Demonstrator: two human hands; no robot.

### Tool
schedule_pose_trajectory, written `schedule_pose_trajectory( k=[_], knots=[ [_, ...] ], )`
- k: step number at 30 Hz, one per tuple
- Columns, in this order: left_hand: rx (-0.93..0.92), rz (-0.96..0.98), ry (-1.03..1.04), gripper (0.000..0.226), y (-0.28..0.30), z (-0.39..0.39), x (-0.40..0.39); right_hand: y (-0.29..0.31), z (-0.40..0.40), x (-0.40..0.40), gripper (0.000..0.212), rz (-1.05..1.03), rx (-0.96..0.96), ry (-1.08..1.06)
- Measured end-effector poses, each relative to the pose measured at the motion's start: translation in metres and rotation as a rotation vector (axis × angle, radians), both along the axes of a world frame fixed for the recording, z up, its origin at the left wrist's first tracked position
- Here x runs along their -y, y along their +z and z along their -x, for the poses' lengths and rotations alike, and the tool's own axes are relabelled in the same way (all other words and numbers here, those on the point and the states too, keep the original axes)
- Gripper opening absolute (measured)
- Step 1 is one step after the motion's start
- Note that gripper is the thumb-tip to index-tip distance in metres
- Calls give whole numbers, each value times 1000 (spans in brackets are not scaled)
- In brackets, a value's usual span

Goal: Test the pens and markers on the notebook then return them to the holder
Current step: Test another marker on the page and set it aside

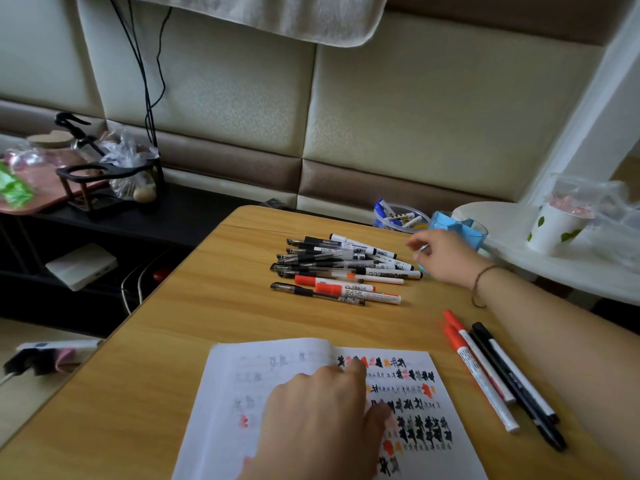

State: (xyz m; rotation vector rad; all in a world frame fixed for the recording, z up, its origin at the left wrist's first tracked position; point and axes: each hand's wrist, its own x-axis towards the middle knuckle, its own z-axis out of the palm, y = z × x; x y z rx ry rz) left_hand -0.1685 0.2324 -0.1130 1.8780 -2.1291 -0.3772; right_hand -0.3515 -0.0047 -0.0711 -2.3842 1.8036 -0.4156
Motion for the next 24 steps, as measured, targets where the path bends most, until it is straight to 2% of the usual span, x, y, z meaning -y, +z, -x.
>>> schedule_pose_trajectory(
  k=[2,7,12,17,20,24],
  knots=[
    [31,-16,5,40,0,1,3,-14,-18,15,37,-19,-107,3],
    [52,-79,-4,44,2,2,7,-29,-39,53,27,-132,-281,-104],
    [13,-82,-14,40,8,-5,8,-30,-40,69,28,-163,-364,-86],
    [6,-44,-6,41,7,-5,7,-16,-39,65,25,-313,-477,4],
    [10,-48,-2,42,7,-2,6,-12,-38,58,31,-386,-528,27],
    [19,-30,-3,42,8,0,5,-15,-38,49,34,-348,-532,8]
  ],
)
